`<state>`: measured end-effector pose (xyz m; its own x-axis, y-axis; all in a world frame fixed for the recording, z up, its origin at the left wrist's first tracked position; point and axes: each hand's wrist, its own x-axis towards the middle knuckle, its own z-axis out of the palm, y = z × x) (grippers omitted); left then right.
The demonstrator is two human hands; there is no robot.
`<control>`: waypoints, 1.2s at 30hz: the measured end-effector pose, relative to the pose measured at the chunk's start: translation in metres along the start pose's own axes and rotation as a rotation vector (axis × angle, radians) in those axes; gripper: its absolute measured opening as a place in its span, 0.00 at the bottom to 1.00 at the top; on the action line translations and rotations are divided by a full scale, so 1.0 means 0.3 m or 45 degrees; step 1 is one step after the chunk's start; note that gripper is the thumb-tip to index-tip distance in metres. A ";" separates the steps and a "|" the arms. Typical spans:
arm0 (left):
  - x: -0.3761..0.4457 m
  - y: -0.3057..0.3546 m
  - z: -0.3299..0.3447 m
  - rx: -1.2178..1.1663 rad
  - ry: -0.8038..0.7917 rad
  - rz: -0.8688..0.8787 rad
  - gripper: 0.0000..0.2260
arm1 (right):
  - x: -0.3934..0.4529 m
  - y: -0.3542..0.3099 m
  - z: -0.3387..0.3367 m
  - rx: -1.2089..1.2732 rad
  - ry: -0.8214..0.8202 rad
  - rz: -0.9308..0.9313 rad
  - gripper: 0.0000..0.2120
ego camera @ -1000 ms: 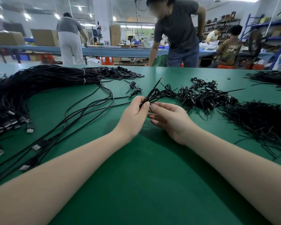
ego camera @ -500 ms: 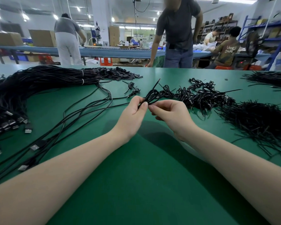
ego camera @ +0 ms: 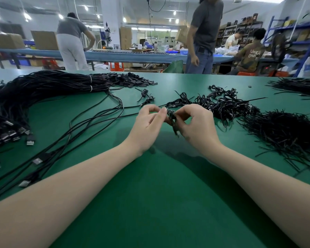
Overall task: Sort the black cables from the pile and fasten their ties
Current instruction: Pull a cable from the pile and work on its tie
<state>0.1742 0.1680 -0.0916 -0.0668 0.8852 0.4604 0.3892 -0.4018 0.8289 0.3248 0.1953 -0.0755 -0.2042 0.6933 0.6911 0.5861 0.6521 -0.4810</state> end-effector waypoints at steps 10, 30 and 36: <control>-0.006 0.010 0.006 -0.285 0.023 -0.002 0.14 | -0.022 0.012 0.024 -0.017 -0.006 -0.146 0.03; -0.012 -0.023 -0.012 0.142 0.087 0.141 0.17 | -0.026 0.018 0.012 0.013 0.000 -0.196 0.07; -0.011 -0.009 -0.004 -0.010 0.129 0.136 0.08 | -0.022 0.008 0.021 0.009 0.104 -0.211 0.04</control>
<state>0.1724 0.1659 -0.0950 -0.1175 0.8093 0.5756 0.3919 -0.4948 0.7756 0.3226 0.1941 -0.0846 -0.2325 0.5493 0.8026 0.5440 0.7575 -0.3608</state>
